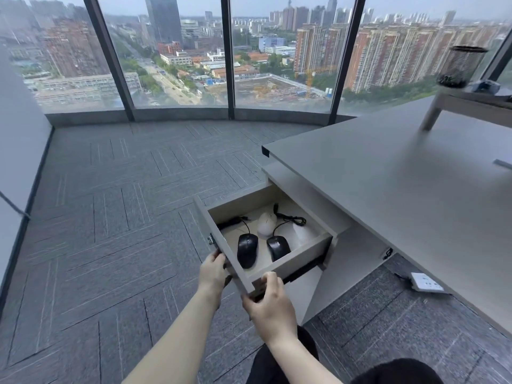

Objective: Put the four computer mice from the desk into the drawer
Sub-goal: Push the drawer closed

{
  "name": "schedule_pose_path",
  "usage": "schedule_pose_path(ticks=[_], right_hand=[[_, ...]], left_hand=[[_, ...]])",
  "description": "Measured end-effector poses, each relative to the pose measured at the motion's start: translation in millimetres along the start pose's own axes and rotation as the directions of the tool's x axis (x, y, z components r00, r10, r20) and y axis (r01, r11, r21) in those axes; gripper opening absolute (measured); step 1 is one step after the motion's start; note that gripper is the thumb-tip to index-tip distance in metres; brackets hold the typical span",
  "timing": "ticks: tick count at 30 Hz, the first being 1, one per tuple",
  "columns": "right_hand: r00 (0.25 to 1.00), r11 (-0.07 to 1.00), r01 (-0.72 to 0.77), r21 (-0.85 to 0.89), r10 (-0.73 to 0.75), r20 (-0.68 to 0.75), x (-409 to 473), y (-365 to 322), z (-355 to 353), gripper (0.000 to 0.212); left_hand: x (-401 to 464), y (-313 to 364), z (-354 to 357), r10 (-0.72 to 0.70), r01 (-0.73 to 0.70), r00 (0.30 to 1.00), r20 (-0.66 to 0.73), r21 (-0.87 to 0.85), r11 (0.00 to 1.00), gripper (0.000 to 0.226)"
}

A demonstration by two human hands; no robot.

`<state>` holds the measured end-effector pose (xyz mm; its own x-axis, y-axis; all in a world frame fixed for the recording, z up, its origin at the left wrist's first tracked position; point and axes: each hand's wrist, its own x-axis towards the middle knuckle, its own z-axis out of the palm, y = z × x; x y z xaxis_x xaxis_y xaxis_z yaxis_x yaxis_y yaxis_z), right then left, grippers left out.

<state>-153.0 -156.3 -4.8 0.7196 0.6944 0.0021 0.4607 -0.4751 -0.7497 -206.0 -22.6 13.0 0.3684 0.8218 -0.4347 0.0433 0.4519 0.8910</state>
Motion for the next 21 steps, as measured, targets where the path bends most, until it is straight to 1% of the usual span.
schedule_pose_path(ticks=[3,6,8,12,14,17,21], right_hand=[[0.995,0.996,-0.066,0.067,0.070,-0.066,13.5,12.5,-14.8,0.044],[0.985,0.988,-0.117,0.104,0.129,-0.113,27.5,26.7,-30.0,0.053],[0.978,0.981,-0.154,0.115,0.167,-0.122,36.4,36.0,-39.2,0.062],[0.959,0.972,-0.205,0.110,0.223,-0.176,54.4,52.7,-55.4,0.087],[0.951,0.969,-0.215,0.120,0.236,-0.198,62.4,59.1,-62.9,0.094],[0.938,0.965,-0.224,0.138,0.252,-0.238,72.9,68.4,-73.5,0.097],[0.921,0.953,-0.260,0.154,0.293,-0.255,87.7,80.8,-83.9,0.092]], left_hand=[[8.1,1.3,27.8,-0.018,0.018,0.998,0.055,0.006,1.000,0.026],[17.4,1.4,54.8,-0.029,0.027,0.995,0.093,0.017,0.999,0.035],[21.0,2.1,71.9,-0.040,0.038,0.992,0.117,0.012,0.999,0.041],[28.5,4.6,102.5,-0.064,0.062,0.985,0.159,0.017,0.998,0.048],[33.7,5.3,116.9,-0.073,0.070,0.982,0.177,0.023,0.997,0.050],[41.1,4.9,137.1,-0.075,0.072,0.978,0.195,0.022,0.997,0.049],[52.0,0.7,158.8,-0.069,0.066,0.968,0.240,0.017,0.998,0.052]])
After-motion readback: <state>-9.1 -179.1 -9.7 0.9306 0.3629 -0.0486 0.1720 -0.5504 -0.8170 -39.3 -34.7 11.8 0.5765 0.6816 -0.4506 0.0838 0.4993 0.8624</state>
